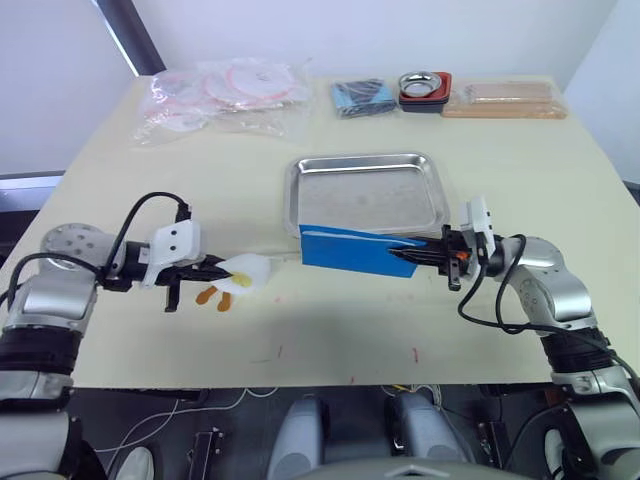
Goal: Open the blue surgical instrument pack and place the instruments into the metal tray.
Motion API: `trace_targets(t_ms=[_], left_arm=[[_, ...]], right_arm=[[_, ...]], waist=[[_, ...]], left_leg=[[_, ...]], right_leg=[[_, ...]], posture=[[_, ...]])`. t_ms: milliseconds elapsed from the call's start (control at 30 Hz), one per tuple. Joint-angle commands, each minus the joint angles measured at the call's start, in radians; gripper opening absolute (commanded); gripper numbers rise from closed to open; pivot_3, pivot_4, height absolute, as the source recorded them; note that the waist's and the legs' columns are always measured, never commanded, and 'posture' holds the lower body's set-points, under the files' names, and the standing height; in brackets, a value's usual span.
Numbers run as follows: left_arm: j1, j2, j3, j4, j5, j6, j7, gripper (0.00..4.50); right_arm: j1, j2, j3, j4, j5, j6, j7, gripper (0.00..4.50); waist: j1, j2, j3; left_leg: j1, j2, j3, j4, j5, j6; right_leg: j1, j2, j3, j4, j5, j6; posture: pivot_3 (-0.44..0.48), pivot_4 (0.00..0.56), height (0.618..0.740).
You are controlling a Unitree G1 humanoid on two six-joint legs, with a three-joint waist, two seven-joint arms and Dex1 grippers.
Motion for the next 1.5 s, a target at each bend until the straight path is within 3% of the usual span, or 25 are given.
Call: trace_targets(t_ms=[33, 67, 100, 167, 300, 367, 867, 1133, 1500], left_arm=[[-0.002, 0.030, 0.013, 0.062, 0.042, -0.006, 0.032, 0.02], [-0.002, 0.029, 0.016, 0.065, 0.040, -0.003, 0.041, 0.02], [0.000, 0.028, 0.019, 0.065, 0.033, 0.010, 0.044, 0.82], [0.002, 0.025, 0.028, 0.057, 0.012, 0.032, 0.043, 1.52], [-0.006, 0.021, 0.048, 0.044, -0.014, 0.055, 0.044, 3.66], [0.002, 0.028, 0.067, 0.025, -0.043, 0.077, 0.018, 4.48], [-0.053, 0.095, 0.177, -0.077, -0.183, 0.231, -0.058, 4.48], [-0.060, -0.050, 0.174, -0.211, -0.285, 0.315, -0.003, 4.48], [-0.029, -0.225, 0.139, -0.302, -0.331, 0.396, 0.066, 4.48]], right_arm=[[-0.017, -0.006, -0.021, -0.029, 0.006, -0.031, -0.003, 0.00], [-0.017, -0.006, -0.018, -0.028, 0.004, -0.034, -0.003, 0.00], [-0.018, -0.006, -0.015, -0.026, 0.001, -0.039, -0.002, 0.00], [-0.019, -0.007, -0.010, -0.023, -0.007, -0.048, -0.001, 0.00], [-0.020, -0.008, -0.007, -0.016, -0.015, -0.057, 0.005, 0.00], [-0.020, -0.008, -0.005, -0.016, -0.017, -0.059, 0.007, 0.00], [-0.019, -0.005, 0.005, -0.016, -0.026, -0.057, 0.029, 0.00], [-0.020, -0.009, 0.028, -0.009, -0.047, -0.071, 0.053, 0.00], [-0.018, -0.007, 0.036, -0.017, -0.047, -0.066, 0.050, 0.00]], waist=[[0.000, 0.000, 0.000], [0.000, 0.000, 0.000], [0.000, 0.000, 0.000], [0.000, 0.000, 0.000], [0.001, 0.000, 0.000], [0.001, 0.000, 0.000], [0.001, -0.004, 0.003], [0.002, -0.004, 0.004], [0.001, -0.005, 0.004]], left_leg=[[0.000, 0.000, 0.000, 0.000, 0.000, 0.000], [0.000, 0.000, 0.000, 0.000, 0.000, 0.000], [0.000, 0.000, 0.000, 0.000, 0.000, 0.000], [0.000, 0.000, 0.000, 0.000, 0.000, 0.000], [0.000, 0.000, 0.000, 0.000, 0.000, 0.000], [0.000, 0.000, 0.000, 0.000, 0.000, 0.000], [0.000, 0.000, 0.000, 0.000, 0.000, 0.000], [-0.001, 0.000, -0.001, 0.001, 0.000, 0.000], [-0.001, 0.000, -0.001, 0.001, 0.000, 0.000]], right_leg=[[0.000, 0.000, 0.000, 0.000, 0.000, 0.000], [0.000, 0.000, 0.000, 0.000, 0.000, 0.000], [0.000, 0.000, 0.000, 0.000, 0.000, 0.000], [0.000, 0.000, 0.000, 0.000, 0.000, 0.000], [0.000, 0.000, 0.000, 0.000, 0.000, 0.000], [0.000, 0.000, 0.000, 0.000, 0.000, 0.000], [0.000, 0.000, 0.000, 0.000, 0.000, 0.000], [0.000, -0.001, -0.001, 0.000, 0.000, 0.000], [0.000, -0.001, -0.001, 0.001, 0.000, 0.000]], posture=[[0.000, 0.150, 0.740], [0.000, 0.150, 0.740], [0.000, 0.150, 0.740], [0.000, 0.150, 0.740], [0.000, 0.150, 0.740], [0.000, 0.150, 0.740], [0.000, 0.150, 0.740], [0.000, 0.150, 0.740], [0.000, 0.150, 0.740]])
